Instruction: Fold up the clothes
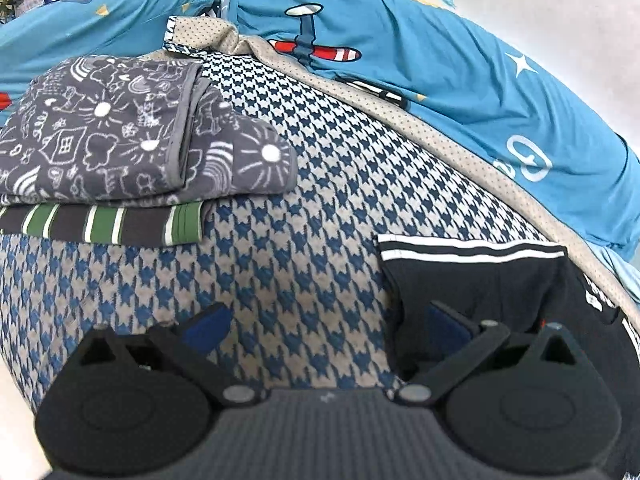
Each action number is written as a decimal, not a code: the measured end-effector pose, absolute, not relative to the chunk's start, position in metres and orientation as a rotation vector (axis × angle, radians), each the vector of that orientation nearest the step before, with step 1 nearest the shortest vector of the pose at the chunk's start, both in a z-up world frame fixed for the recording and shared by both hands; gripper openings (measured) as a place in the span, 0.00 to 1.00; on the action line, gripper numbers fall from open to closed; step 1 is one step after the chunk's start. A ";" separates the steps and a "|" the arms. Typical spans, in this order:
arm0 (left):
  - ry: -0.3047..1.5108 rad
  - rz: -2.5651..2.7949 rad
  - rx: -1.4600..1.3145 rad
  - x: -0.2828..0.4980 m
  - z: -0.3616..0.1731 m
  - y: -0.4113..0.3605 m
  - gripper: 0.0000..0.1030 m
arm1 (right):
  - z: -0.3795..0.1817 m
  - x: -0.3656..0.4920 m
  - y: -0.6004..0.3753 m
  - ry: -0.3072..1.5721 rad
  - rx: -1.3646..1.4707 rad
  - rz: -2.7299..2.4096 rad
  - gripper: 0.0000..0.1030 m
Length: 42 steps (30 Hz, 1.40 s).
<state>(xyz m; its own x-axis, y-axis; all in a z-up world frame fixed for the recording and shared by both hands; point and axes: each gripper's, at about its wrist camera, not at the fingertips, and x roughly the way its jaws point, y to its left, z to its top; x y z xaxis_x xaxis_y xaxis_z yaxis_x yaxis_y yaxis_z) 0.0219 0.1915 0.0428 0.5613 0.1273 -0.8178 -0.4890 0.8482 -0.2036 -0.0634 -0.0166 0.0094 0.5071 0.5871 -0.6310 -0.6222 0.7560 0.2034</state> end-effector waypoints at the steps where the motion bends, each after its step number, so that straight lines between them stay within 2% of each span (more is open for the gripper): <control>1: 0.915 0.366 -0.439 0.023 0.042 0.190 1.00 | 0.005 -0.064 -0.015 0.752 -0.067 0.728 0.11; 5: 0.926 0.331 -0.418 0.024 0.042 0.179 1.00 | -0.014 -0.069 -0.007 0.800 -0.125 0.722 0.22; 9: 0.923 0.300 -0.404 0.026 0.044 0.168 1.00 | -0.009 -0.079 -0.008 0.776 -0.115 0.748 0.35; 19: 0.898 0.192 -0.321 0.015 0.046 0.136 1.00 | 0.005 -0.129 -0.035 0.734 -0.129 0.754 0.38; 26: 0.914 0.083 -0.318 -0.012 0.043 0.112 1.00 | -0.008 -0.154 -0.052 0.796 -0.159 0.715 0.50; 37: 0.903 0.049 -0.267 -0.055 0.034 0.091 1.00 | -0.017 -0.171 -0.064 0.828 -0.132 0.682 0.55; 42: 0.901 0.062 -0.258 -0.068 0.025 0.085 1.00 | -0.018 -0.174 -0.064 0.838 -0.131 0.674 0.60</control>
